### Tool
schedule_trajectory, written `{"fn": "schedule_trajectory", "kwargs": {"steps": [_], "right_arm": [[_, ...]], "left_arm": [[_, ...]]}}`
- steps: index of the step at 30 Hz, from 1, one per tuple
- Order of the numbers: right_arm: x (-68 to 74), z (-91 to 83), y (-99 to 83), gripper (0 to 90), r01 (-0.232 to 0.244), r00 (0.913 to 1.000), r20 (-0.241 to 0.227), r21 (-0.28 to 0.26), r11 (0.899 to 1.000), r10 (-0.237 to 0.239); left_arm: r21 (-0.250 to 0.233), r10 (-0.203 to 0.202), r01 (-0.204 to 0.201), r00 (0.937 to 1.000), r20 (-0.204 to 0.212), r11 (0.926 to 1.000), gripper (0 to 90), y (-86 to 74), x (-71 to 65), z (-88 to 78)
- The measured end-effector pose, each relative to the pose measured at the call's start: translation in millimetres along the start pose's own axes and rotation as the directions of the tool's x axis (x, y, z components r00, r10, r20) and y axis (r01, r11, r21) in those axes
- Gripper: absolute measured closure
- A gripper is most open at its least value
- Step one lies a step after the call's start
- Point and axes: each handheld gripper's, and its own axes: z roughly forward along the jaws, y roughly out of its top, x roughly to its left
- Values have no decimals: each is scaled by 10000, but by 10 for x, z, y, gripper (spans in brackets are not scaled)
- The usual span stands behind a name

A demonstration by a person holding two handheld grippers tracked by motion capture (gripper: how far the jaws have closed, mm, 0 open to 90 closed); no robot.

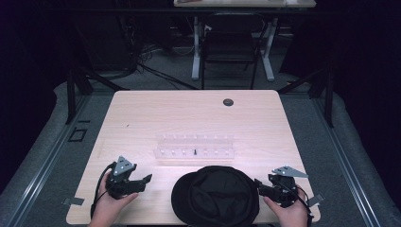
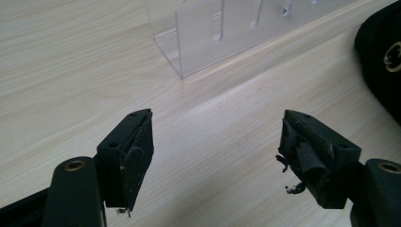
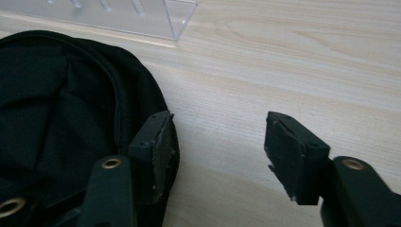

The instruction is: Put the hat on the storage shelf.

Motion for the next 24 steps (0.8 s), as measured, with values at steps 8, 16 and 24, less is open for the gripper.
{"fn": "schedule_trajectory", "kwargs": {"steps": [8,16,24], "right_arm": [[68,9,-12,473,752,9951,656,-169,9970,-740],[93,-22,28,578,17,9994,354,26,10000,-18],[109,-120,83,623,-795,9966,-180,575,9952,806]], "left_arm": [[3,202,-202,9998,-31,9998,364,-31,21,-11],[-173,94,-92,9998,161,9998,384,-35,-14,-66],[156,241,-244,9995,226,9996,455,-35,-35,-71]]}}
